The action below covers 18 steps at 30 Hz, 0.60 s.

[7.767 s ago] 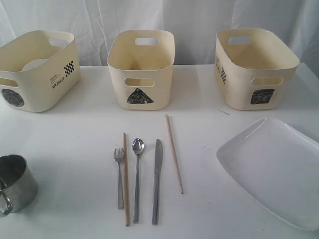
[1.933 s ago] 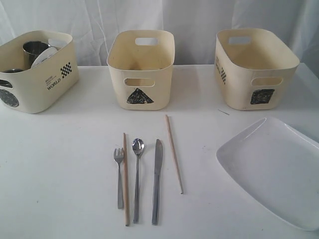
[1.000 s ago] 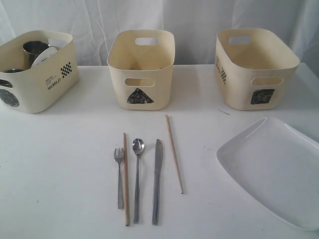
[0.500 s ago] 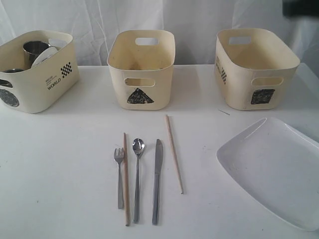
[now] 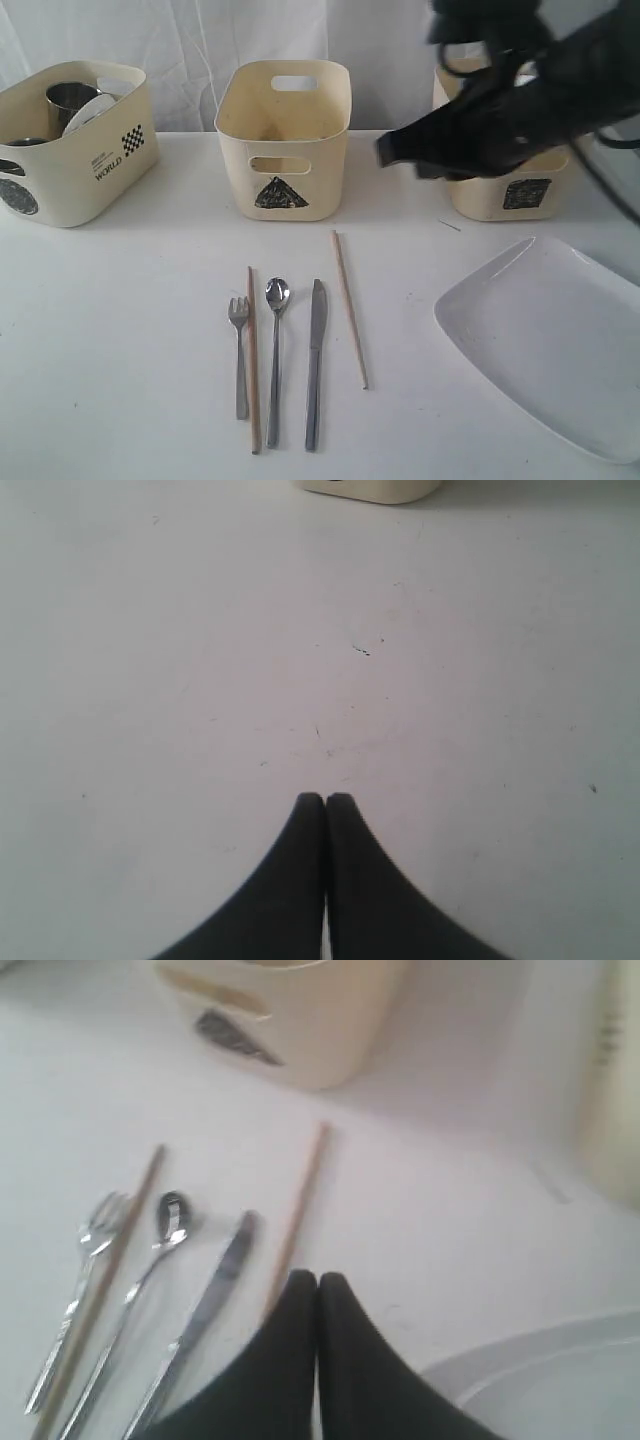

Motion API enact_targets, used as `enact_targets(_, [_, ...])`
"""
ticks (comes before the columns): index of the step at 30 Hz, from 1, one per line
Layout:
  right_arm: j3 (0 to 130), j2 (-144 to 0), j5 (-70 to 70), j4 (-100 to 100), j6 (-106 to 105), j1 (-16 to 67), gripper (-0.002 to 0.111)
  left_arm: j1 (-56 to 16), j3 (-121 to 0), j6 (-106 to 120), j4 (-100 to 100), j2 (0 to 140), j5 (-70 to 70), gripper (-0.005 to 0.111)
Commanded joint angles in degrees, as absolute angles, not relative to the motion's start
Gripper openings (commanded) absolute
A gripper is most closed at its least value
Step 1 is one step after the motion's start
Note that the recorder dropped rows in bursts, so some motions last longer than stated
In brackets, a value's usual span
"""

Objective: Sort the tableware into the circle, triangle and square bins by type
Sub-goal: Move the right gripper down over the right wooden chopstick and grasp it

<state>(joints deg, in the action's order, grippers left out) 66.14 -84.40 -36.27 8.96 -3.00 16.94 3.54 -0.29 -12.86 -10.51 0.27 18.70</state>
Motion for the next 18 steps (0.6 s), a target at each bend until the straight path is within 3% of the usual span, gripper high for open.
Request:
enact_targets(1, [79.83, -100.30, -51.55, 10.79, -4.27, 22.69, 0.000, 3.20, 0.00, -13.16, -10.84, 0.00, 20.54, 0.000])
enact_targets(10, [90.74, -116.27, -59.73, 11.42, -4.37, 24.55, 0.003, 3.20, 0.00, -13.16, -10.84, 0.00, 20.54, 0.000])
enact_targets(18, [90.74, -120.87, -59.43, 10.85, 0.00, 24.55, 0.041, 3.20, 0.00, -13.16, -10.84, 0.00, 20.54, 0.000])
